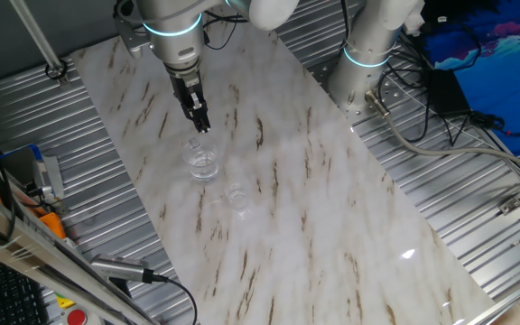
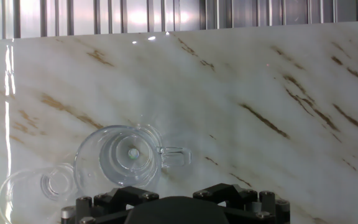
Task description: Pour the water from one cup into another empty cup
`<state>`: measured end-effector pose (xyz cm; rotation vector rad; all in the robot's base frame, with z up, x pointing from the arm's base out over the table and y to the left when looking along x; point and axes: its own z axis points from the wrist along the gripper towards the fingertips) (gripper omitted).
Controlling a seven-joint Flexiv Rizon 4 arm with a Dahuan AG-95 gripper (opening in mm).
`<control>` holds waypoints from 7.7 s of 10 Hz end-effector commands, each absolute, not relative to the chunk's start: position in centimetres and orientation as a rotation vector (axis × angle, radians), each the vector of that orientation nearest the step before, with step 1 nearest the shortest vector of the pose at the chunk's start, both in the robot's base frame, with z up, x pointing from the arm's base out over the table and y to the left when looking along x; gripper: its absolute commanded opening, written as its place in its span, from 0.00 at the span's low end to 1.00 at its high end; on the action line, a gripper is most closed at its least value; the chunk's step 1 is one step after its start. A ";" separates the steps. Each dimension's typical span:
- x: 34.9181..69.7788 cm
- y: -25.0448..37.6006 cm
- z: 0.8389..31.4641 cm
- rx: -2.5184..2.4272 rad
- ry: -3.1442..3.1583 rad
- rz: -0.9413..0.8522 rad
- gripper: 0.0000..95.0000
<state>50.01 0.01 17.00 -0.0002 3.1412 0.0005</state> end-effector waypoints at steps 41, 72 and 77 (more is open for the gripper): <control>52.4 0.2 18.2 -1.804 2.550 -0.019 0.00; 51.2 5.1 15.0 -2.069 2.304 0.080 1.00; 50.5 5.5 13.4 -2.070 2.307 0.083 1.00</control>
